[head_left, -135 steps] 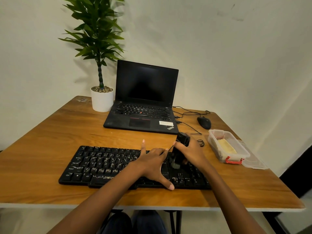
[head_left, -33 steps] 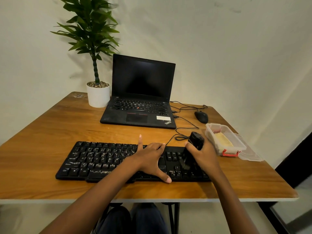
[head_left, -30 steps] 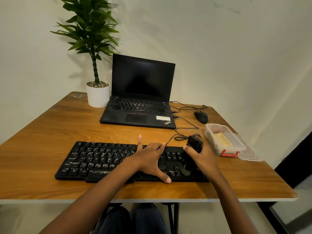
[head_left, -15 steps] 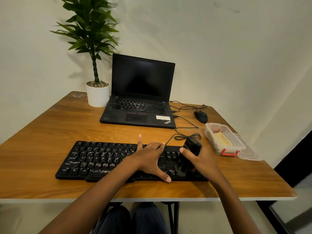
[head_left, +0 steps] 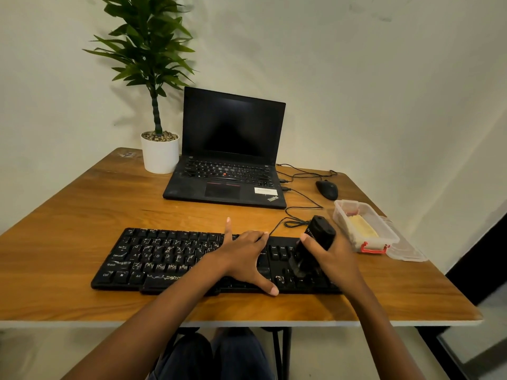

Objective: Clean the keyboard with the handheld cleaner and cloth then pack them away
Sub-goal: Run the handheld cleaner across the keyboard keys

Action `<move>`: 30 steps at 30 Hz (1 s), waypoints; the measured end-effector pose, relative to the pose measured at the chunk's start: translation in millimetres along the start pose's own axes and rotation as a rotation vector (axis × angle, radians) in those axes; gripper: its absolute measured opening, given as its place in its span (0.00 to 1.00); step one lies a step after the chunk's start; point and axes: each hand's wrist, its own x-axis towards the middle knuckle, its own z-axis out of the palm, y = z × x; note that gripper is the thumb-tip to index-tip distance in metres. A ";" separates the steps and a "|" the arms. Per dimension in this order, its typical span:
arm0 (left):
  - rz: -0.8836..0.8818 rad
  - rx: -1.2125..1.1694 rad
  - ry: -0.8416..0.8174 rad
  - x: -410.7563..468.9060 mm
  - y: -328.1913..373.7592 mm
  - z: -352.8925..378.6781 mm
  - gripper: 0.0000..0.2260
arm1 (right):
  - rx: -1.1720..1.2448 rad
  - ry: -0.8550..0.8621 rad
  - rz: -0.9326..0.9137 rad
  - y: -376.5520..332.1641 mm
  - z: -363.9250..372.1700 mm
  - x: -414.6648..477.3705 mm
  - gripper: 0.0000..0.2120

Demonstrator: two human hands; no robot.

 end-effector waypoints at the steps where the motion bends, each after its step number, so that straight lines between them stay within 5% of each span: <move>1: -0.001 0.002 -0.002 0.1 0.2 -0.1 0.54 | -0.032 -0.017 -0.015 1.7 2.3 -1.1 0.08; 6: -0.001 0.013 0.001 0.8 0.1 -0.4 0.54 | 0.111 -0.174 0.073 5.4 -1.6 -8.4 0.06; 13: -0.003 -0.006 0.001 -0.2 0.4 0.4 0.54 | -0.007 0.094 -0.048 16.6 2.1 -4.5 0.10; 20: 0.000 -0.003 -0.008 -0.4 0.9 -0.5 0.54 | 0.126 -0.130 0.090 5.8 -5.0 -6.9 0.06; 25: 0.000 -0.002 -0.001 0.6 0.2 0.1 0.55 | -0.034 0.121 -0.060 11.9 5.9 1.1 0.10; 30: 0.002 0.015 0.003 0.9 -0.1 0.1 0.54 | 0.055 -0.082 0.013 4.6 -2.1 -11.6 0.10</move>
